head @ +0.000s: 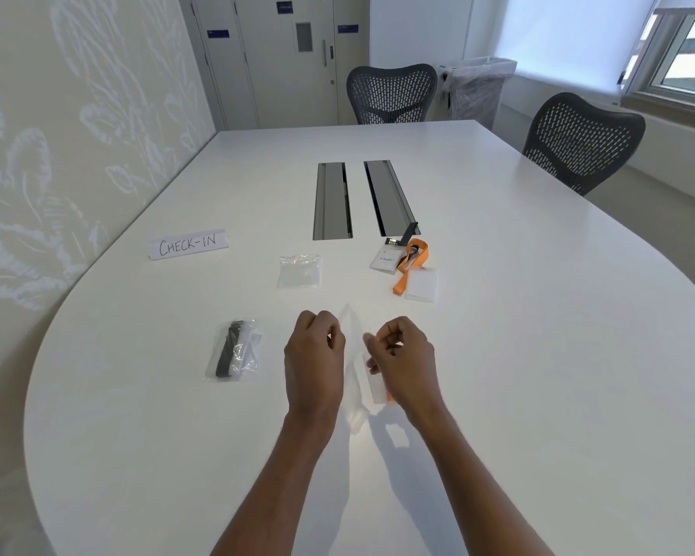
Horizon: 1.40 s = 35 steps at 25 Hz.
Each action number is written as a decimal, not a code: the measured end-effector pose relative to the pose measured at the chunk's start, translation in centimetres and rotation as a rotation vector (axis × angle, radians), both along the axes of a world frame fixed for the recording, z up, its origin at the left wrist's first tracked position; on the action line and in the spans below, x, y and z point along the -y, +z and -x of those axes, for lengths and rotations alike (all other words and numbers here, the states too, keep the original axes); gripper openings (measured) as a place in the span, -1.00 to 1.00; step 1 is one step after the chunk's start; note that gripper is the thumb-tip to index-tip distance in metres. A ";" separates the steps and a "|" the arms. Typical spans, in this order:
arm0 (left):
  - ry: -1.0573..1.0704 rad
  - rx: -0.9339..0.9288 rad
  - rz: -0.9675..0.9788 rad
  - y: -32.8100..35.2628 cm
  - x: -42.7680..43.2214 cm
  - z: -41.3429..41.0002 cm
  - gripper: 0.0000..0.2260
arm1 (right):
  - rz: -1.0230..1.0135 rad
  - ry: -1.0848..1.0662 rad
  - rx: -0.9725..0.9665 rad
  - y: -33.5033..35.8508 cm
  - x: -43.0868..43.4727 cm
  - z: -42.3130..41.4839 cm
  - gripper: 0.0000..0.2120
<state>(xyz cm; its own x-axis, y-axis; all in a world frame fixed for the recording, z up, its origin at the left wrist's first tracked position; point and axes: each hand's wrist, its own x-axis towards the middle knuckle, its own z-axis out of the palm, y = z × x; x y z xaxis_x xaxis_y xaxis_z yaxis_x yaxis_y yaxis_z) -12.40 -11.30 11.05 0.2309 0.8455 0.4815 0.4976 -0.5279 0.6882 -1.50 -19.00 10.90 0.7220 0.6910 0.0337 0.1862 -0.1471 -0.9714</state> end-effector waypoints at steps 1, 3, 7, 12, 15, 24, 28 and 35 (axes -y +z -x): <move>-0.005 -0.012 -0.011 0.2 -0.3 0.1 -0.80 | 0.014 0.014 0.009 0.0 -0.1 -0.8 -0.82; 0.003 -0.023 -0.041 0.7 -1.3 0.6 -0.81 | 0.073 -0.004 0.067 -0.4 -0.3 -2.8 -0.83; 0.050 -0.024 -0.107 1.1 -4.1 1.4 -0.84 | 0.292 0.087 0.237 -2.5 -1.0 -6.8 -0.82; 0.012 -0.153 -0.125 -1.0 -4.0 0.8 -0.87 | 0.457 0.283 0.276 -4.1 -2.9 -8.2 -0.53; -0.007 -0.193 -0.025 -3.3 -3.7 0.4 -0.88 | 0.515 0.327 0.270 -4.5 -3.9 -8.2 -0.60; -0.031 -0.037 0.258 -5.5 -3.8 0.0 -0.87 | 0.449 0.251 0.113 -3.7 -3.4 -8.6 -0.80; -0.011 0.056 0.440 -5.5 -4.1 0.0 -0.88 | 0.270 0.144 0.077 -1.7 -2.3 -7.6 -0.91; 0.019 0.228 0.624 -5.2 -4.1 -0.1 -0.88 | 0.088 -0.044 0.069 1.2 -1.0 -4.8 -0.94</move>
<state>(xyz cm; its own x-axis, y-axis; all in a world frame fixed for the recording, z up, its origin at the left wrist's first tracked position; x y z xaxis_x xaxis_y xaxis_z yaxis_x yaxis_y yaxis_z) -12.33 -7.21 5.85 0.1638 0.9844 -0.0644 0.3082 0.0109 0.9512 3.34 -18.04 12.08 0.7497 0.6612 0.0255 0.2439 -0.2404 -0.9395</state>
